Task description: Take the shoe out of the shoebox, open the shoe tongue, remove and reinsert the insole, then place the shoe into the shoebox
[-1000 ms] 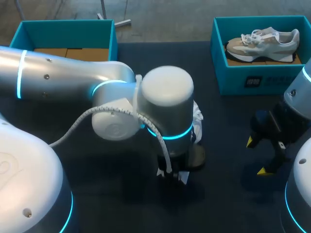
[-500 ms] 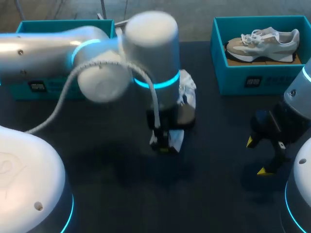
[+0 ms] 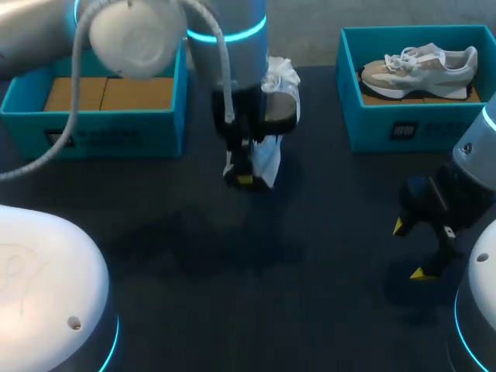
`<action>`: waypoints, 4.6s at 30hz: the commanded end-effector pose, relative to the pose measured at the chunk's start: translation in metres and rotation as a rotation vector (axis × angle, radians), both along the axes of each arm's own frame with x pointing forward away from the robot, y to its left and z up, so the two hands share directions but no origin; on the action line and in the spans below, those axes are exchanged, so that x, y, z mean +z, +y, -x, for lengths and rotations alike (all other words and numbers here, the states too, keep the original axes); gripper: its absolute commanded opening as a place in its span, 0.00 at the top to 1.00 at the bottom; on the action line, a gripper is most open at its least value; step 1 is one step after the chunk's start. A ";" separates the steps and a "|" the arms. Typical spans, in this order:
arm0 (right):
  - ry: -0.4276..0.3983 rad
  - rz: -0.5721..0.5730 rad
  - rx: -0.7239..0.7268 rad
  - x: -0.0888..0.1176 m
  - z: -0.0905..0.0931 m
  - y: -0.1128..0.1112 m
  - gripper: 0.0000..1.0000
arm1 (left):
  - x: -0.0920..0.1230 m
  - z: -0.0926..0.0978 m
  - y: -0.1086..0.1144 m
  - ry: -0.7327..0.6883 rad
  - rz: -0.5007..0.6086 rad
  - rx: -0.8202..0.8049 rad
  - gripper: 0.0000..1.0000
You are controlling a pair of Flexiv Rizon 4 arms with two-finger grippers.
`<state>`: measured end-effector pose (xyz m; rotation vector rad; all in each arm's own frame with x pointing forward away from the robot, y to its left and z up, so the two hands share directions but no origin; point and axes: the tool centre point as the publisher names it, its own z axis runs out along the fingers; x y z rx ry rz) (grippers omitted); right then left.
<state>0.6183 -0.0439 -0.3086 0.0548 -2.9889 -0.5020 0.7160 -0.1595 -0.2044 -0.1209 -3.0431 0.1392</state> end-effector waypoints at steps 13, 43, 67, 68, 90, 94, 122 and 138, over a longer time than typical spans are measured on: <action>-0.001 0.002 -0.001 -0.001 0.001 0.000 0.00 | 0.020 -0.005 0.017 -0.021 -0.005 -0.002 1.00; -0.001 0.002 -0.001 -0.001 0.001 0.000 0.00 | 0.088 -0.203 0.192 -0.057 -0.028 0.053 1.00; -0.001 0.002 -0.001 -0.001 0.001 0.000 0.00 | 0.093 -0.236 0.222 -0.052 0.039 0.005 1.00; -0.001 0.002 -0.001 -0.001 0.001 0.000 0.00 | 0.093 -0.242 0.229 -0.053 0.026 0.009 1.00; -0.001 0.002 -0.001 -0.001 0.001 0.000 0.00 | 0.042 -0.345 0.366 -0.040 -0.093 0.095 1.00; -0.001 0.002 -0.001 -0.001 0.001 0.000 0.00 | 0.044 -0.357 0.379 -0.046 -0.079 0.105 1.00; -0.001 0.002 -0.001 -0.001 0.001 0.000 0.00 | 0.046 -0.361 0.434 -0.075 -0.105 -0.428 1.00; -0.001 0.002 -0.001 -0.001 0.001 0.000 0.00 | 0.046 -0.367 0.447 -0.016 -0.107 -0.628 1.00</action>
